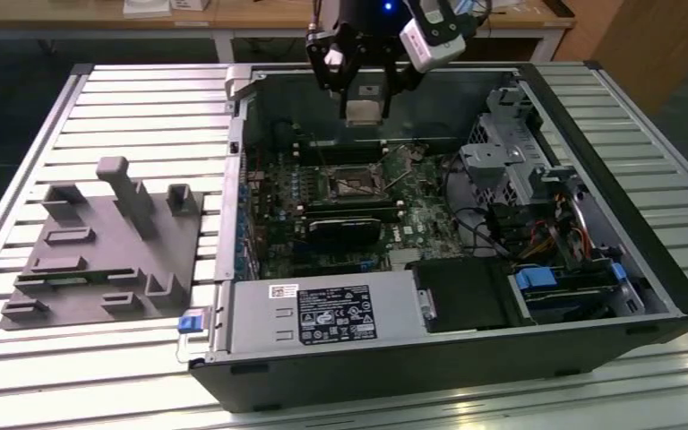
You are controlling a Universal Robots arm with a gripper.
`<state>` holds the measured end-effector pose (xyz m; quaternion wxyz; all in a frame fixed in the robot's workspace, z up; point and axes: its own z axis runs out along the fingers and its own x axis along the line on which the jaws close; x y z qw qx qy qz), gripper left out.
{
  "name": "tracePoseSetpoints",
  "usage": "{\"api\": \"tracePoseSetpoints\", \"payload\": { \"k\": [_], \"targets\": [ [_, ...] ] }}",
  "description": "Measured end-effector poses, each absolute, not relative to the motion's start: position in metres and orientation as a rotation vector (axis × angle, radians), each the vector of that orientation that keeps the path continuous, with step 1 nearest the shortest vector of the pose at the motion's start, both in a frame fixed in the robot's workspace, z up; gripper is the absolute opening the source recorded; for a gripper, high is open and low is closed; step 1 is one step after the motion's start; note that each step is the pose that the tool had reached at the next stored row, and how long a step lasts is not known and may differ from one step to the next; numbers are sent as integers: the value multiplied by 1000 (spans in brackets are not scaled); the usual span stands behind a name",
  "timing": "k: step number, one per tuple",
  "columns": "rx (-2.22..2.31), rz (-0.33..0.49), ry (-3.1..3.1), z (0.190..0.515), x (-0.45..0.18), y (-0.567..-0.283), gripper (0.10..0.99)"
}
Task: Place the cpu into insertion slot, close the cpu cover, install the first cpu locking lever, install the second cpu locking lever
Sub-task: 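Place the cpu into insertion slot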
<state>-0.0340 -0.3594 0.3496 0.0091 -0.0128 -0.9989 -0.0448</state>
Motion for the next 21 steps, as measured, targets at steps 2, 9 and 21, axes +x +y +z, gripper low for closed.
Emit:
{"api": "tracePoseSetpoints", "payload": {
  "k": [2, 9, 21],
  "targets": [
    [-40, -140, -3120, 347, -34, -359, 541],
    [-40, -140, -3120, 334, -34, -359, 541],
    [-40, -140, -3120, 316, -34, -358, 541]
  ]
}}
